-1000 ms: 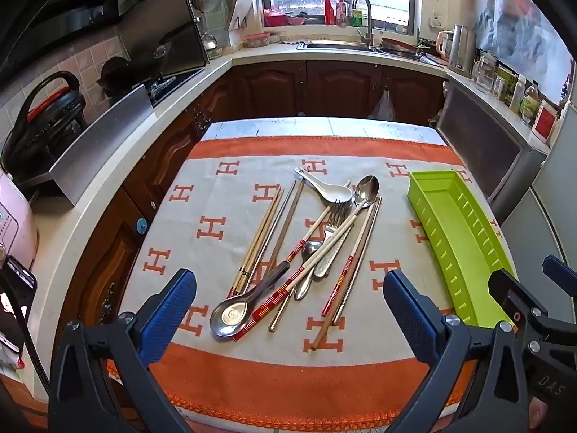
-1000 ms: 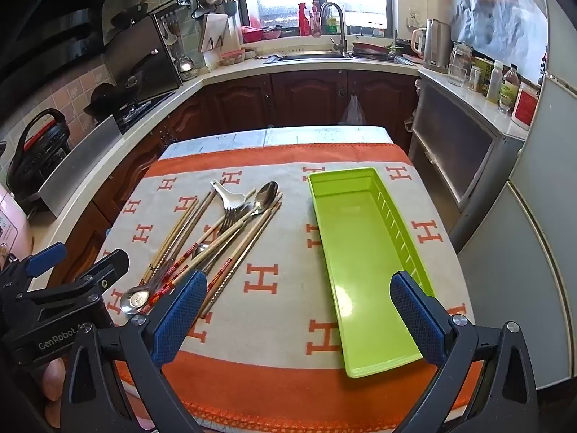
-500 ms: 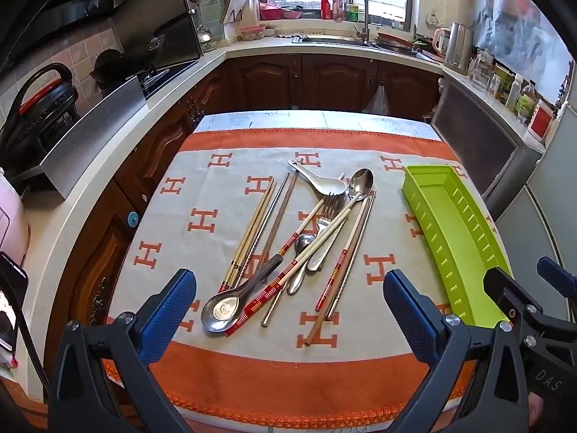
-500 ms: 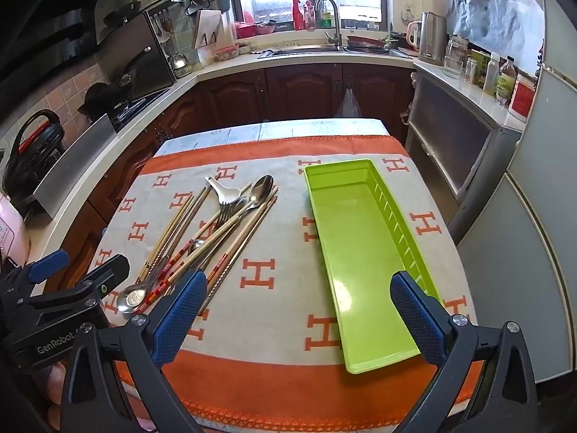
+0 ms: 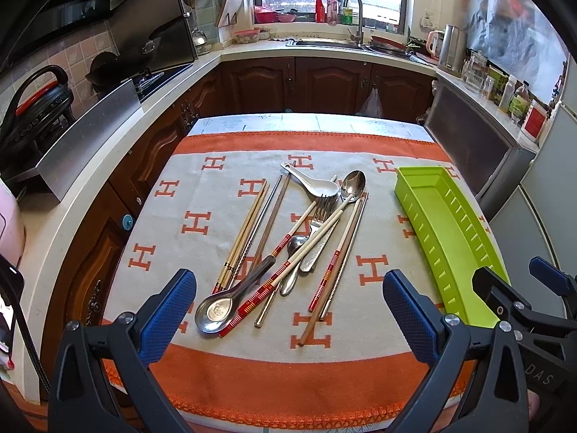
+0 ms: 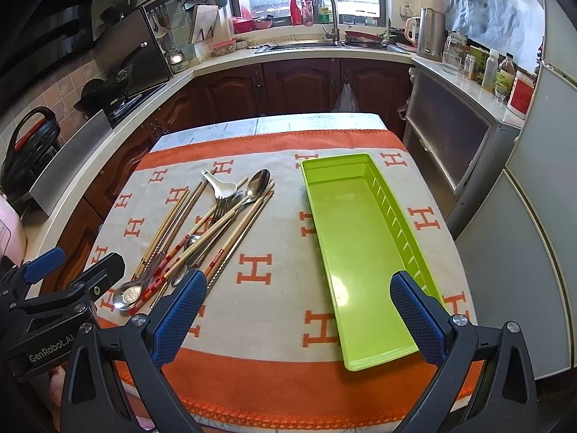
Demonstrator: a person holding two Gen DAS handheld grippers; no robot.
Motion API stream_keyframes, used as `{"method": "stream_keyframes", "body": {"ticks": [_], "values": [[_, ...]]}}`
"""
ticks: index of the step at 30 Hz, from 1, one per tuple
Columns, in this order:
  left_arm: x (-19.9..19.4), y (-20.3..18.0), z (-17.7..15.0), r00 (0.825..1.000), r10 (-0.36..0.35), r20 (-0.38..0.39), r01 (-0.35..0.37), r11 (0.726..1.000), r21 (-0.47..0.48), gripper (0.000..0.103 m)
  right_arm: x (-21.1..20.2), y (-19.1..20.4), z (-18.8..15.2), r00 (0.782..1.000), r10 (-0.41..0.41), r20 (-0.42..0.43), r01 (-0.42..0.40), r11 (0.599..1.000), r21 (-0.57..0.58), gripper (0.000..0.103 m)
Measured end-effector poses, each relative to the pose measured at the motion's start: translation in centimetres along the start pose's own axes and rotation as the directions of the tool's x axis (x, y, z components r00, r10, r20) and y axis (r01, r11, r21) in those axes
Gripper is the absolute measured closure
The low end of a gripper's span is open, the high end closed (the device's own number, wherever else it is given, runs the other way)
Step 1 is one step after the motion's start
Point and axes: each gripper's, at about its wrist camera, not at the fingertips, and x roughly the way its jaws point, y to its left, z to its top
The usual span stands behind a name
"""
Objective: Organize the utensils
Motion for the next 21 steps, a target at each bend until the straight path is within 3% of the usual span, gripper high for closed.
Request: {"method": "stream_keyframes", "body": {"ticks": [21], "values": [[0.90, 0.31, -0.10, 0.999, 0.004, -0.045, -0.004, 1.000, 0.001, 0.001, 0.43, 0.08, -0.19, 1.000, -0.010, -0.009, 0.010, 1.000, -0.006, 0.000]]}}
